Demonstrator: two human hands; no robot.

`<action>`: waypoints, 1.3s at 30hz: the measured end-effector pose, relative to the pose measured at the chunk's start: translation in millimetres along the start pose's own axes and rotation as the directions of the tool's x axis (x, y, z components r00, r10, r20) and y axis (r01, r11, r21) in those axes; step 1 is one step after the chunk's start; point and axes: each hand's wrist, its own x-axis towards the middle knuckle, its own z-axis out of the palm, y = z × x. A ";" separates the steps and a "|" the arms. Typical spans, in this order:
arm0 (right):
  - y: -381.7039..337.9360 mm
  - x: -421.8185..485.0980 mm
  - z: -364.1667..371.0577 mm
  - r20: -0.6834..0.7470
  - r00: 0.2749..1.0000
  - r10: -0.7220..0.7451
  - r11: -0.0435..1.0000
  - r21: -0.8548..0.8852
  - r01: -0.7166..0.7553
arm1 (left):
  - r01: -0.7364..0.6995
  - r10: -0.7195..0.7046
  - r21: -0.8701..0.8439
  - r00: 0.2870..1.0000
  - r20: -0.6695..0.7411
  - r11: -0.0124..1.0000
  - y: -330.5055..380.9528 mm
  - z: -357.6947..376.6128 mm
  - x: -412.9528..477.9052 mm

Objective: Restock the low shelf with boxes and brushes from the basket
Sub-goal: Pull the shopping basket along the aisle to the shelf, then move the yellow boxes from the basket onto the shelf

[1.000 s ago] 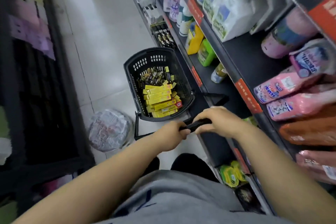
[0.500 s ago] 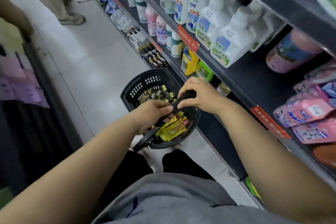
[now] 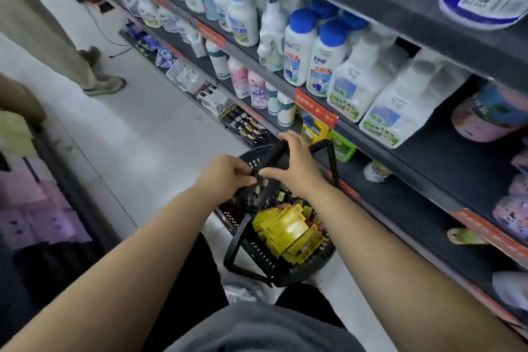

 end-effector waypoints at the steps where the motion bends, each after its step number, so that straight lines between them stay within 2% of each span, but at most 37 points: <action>1: -0.4 4.9 12.4 -0.040 0.998 0.052 0.998 0.045 -0.051 | 0.002 -0.002 -0.016 1.000 0.029 1.000 -10.3 -7.2 13.1; 6: -0.9 32.9 84.7 -0.118 0.941 0.316 0.945 0.122 -0.302 | -0.029 0.035 -0.037 0.981 0.190 0.999 -79.1 -43.0 86.0; 9: -7.0 45.1 140.6 -0.059 0.871 0.488 0.864 0.170 -0.473 | -0.029 0.046 -0.073 0.968 0.245 0.997 -122.5 -56.3 128.3; 12: -4.7 45.4 181.0 0.021 0.804 0.594 0.793 0.148 -0.591 | -0.007 0.027 -0.076 0.963 0.267 0.997 -156.0 -58.3 161.2; 16: 22.4 35.3 195.4 -0.013 0.732 0.681 0.723 0.166 -0.670 | 0.057 -0.046 -0.037 0.966 0.256 0.998 -195.8 -45.5 194.3; 18: 44.2 32.1 194.9 -0.040 0.697 0.716 0.693 0.161 -0.703 | 0.062 -0.072 0.050 0.969 0.234 0.997 -214.1 -35.4 208.1; 20: 69.6 28.9 194.8 -0.054 0.664 0.746 0.663 0.156 -0.732 | -0.001 -0.028 0.176 0.986 0.163 0.984 -226.3 -24.0 215.6; 22: 93.5 24.5 192.5 -0.064 0.627 0.777 0.626 0.182 -0.758 | -0.144 0.138 0.253 0.990 0.039 0.957 -233.9 -11.5 217.4; 24: 115.1 18.6 188.9 -0.066 0.592 0.803 0.591 0.213 -0.778 | -0.370 0.400 0.296 0.915 -0.045 0.881 -234.6 0.6 215.9; 26: 136.2 11.7 186.2 -0.060 0.575 0.816 0.571 0.236 -0.786 | -0.632 0.675 0.344 0.737 -0.010 0.695 -232.2 17.6 213.7; 27: 147.5 8.1 185.8 -0.066 0.574 0.816 0.571 0.237 -0.786 | -0.727 0.762 0.342 0.646 0.047 0.595 -228.5 27.4 211.9; 28: 159.3 4.9 186.3 -0.078 0.574 0.815 0.575 0.230 -0.785 | -0.785 0.803 0.310 0.588 0.097 0.537 -224.2 39.6 210.8; 32: 209.9 -3.5 201.2 -0.124 0.550 0.826 0.563 0.236 -0.792 | -0.856 0.798 0.159 0.516 0.312 0.492 -212.6 97.4 217.6; 35: 246.7 -3.4 229.6 -0.199 0.520 0.831 0.548 0.132 -0.826 | -0.881 0.815 0.150 0.472 0.336 0.448 -213.1 150.7 229.4; 37: 265.9 -1.8 253.4 -0.259 0.477 0.840 0.511 0.080 -0.856 | -0.878 0.807 0.122 0.475 0.352 0.463 -217.7 185.1 238.2; 39: 282.4 -0.6 275.5 -0.344 0.474 0.810 0.512 0.023 -0.859 | -0.863 0.795 0.076 0.492 0.355 0.500 -225.5 218.8 246.7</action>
